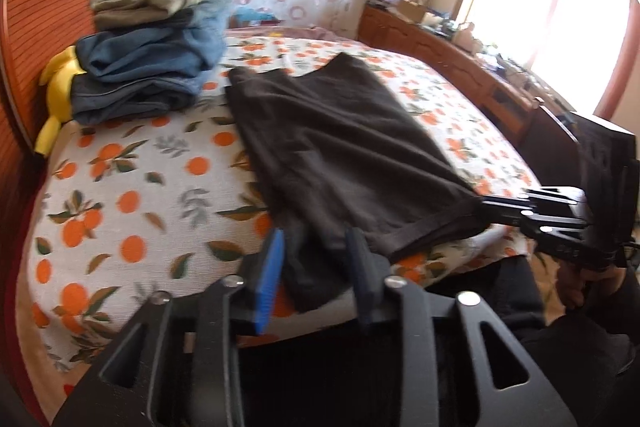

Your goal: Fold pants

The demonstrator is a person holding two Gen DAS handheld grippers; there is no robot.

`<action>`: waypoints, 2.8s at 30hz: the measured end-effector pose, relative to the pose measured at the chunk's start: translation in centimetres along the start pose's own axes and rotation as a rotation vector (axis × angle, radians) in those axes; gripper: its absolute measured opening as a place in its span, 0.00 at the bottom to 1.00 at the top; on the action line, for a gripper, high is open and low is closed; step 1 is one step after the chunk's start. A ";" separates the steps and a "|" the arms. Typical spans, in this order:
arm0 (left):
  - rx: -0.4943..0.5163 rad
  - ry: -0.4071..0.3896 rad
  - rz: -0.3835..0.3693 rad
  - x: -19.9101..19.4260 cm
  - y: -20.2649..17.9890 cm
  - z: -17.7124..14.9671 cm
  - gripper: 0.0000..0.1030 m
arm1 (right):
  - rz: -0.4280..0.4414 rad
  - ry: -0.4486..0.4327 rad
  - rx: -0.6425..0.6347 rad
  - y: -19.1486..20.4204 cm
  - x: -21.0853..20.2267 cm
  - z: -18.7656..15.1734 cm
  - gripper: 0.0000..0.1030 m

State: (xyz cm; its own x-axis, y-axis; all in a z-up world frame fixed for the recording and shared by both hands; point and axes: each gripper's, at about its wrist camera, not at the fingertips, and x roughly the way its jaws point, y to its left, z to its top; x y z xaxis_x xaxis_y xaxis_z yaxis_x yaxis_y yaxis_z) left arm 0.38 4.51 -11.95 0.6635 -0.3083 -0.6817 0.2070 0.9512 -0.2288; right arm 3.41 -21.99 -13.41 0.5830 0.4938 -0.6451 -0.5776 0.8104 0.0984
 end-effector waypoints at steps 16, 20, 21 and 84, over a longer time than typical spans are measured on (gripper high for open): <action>-0.013 0.050 -0.056 2.0 -1.0 -0.9 0.07 | 0.000 -0.006 0.014 -0.3 0.0 -0.3 0.08; -0.023 0.008 -0.070 -0.3 -0.9 -0.5 0.06 | 0.035 -0.002 0.016 -0.4 -0.2 -0.2 0.08; -0.021 0.001 -0.067 -0.8 -0.9 -0.5 0.06 | 0.045 -0.004 0.011 -0.3 -0.3 -0.2 0.08; -0.005 0.060 -0.046 1.0 -0.9 -2.0 0.14 | 0.028 0.002 0.053 0.6 1.8 -0.3 0.11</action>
State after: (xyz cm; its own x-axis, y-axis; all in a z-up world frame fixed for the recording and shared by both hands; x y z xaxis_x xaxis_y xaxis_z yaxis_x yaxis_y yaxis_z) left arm -0.63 3.29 -13.83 0.6090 -0.3518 -0.7109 0.2328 0.9361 -0.2638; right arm 3.93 -20.67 -14.79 0.5655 0.5160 -0.6434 -0.5625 0.8118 0.1567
